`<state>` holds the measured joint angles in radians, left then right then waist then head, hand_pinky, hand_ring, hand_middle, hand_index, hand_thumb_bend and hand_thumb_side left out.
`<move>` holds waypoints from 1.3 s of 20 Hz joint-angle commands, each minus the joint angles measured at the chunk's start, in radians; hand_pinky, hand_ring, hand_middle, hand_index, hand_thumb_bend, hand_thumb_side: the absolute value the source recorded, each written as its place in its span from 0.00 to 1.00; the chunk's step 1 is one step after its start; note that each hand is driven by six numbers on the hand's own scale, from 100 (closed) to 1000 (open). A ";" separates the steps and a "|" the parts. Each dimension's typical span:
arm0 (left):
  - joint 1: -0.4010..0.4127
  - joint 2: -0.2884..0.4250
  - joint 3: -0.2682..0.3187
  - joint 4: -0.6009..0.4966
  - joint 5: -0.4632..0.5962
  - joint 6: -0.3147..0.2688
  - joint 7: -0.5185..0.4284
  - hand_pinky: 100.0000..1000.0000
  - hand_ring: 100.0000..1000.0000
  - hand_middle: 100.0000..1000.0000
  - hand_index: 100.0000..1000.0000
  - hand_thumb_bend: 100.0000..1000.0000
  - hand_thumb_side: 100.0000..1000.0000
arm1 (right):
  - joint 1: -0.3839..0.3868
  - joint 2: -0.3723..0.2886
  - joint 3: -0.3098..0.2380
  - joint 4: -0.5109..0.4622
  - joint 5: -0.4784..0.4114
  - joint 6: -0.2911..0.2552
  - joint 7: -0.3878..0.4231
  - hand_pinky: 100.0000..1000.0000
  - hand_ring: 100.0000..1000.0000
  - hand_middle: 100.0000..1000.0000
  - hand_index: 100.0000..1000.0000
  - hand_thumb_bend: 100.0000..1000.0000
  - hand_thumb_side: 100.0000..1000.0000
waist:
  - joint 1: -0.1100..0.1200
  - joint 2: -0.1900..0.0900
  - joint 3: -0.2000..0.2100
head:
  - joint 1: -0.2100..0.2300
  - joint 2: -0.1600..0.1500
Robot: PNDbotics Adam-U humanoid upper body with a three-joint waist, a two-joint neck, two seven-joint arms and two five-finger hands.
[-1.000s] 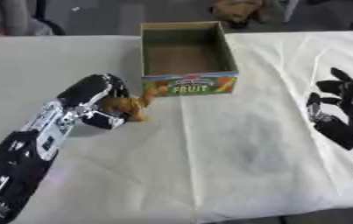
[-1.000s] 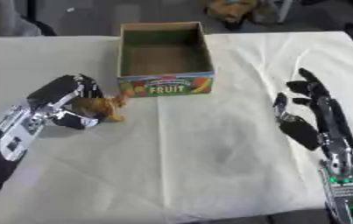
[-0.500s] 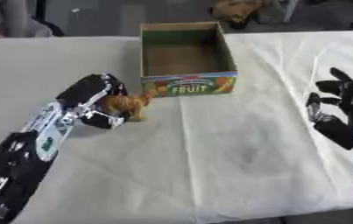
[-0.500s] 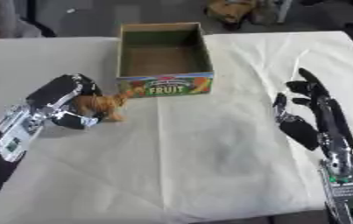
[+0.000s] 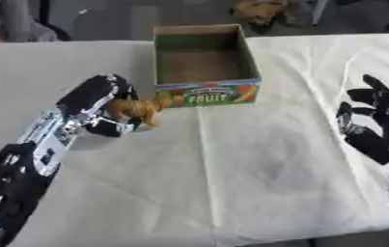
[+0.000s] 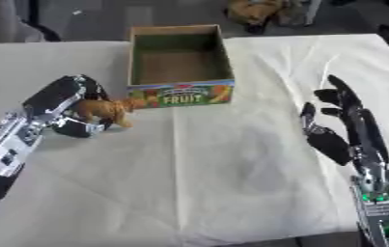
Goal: Pick up objects on the table and place them in the box.
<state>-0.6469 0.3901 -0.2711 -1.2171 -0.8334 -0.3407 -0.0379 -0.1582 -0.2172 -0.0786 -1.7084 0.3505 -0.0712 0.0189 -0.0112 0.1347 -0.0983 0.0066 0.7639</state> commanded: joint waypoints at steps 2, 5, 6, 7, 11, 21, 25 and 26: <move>-0.014 0.037 0.025 -0.070 0.071 0.025 -0.007 0.16 0.25 0.27 0.38 0.15 0.00 | -0.008 -0.018 -0.004 -0.012 0.001 0.001 -0.001 0.75 0.83 0.73 1.00 0.00 0.26 | -0.001 -0.017 0.001 | -0.003 0.006; -0.017 0.044 0.034 -0.105 0.124 0.044 -0.016 0.16 0.25 0.27 0.38 0.00 0.15 | -0.007 -0.018 -0.004 -0.012 0.001 0.001 -0.001 0.75 0.83 0.73 1.00 0.00 0.27 | -0.002 -0.017 0.001 | -0.004 0.006; -0.020 0.046 0.036 -0.117 0.139 0.049 -0.018 0.16 0.25 0.27 0.38 0.14 0.00 | -0.007 -0.018 -0.004 -0.012 0.001 0.001 -0.001 0.75 0.83 0.73 1.00 0.00 0.26 | -0.002 -0.017 0.002 | -0.004 0.006; -0.024 0.048 0.037 -0.129 0.151 0.055 -0.021 0.16 0.25 0.27 0.38 0.14 0.00 | -0.007 -0.018 -0.004 -0.012 0.001 0.001 -0.001 0.75 0.83 0.73 1.00 0.00 0.26 | -0.003 -0.017 0.002 | -0.004 0.006; -0.059 0.057 0.037 -0.162 0.179 0.069 -0.039 0.16 0.25 0.27 0.38 0.16 0.00 | -0.008 -0.017 -0.002 -0.011 0.001 0.001 0.000 0.75 0.83 0.73 1.00 0.00 0.26 | -0.005 -0.017 0.001 | -0.001 0.006; -0.198 0.034 0.039 -0.076 0.142 0.076 -0.046 0.17 0.26 0.28 0.40 0.20 0.00 | -0.013 -0.014 0.006 -0.011 -0.003 -0.002 0.008 0.75 0.83 0.73 1.00 0.00 0.26 | -0.010 -0.010 -0.020 | 0.015 0.006; -0.243 0.013 0.052 -0.011 0.111 0.085 -0.022 0.18 0.28 0.29 0.41 0.20 0.00 | -0.017 -0.012 0.013 -0.012 -0.005 -0.004 0.013 0.75 0.83 0.73 0.99 0.00 0.26 | -0.009 -0.004 -0.036 | 0.028 0.006; -0.260 0.003 0.058 0.015 0.099 0.093 -0.010 0.19 0.28 0.30 0.42 0.20 0.00 | -0.019 -0.011 0.015 -0.012 -0.006 -0.005 0.016 0.75 0.83 0.73 0.99 0.00 0.26 | -0.008 -0.001 -0.042 | 0.033 0.005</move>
<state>-0.8764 0.3924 -0.2324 -1.2110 -0.7234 -0.2535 -0.0615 -0.1653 -0.2160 -0.0648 -1.7081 0.3504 -0.0744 0.0313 -0.0199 0.1484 -0.1439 0.0319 0.7639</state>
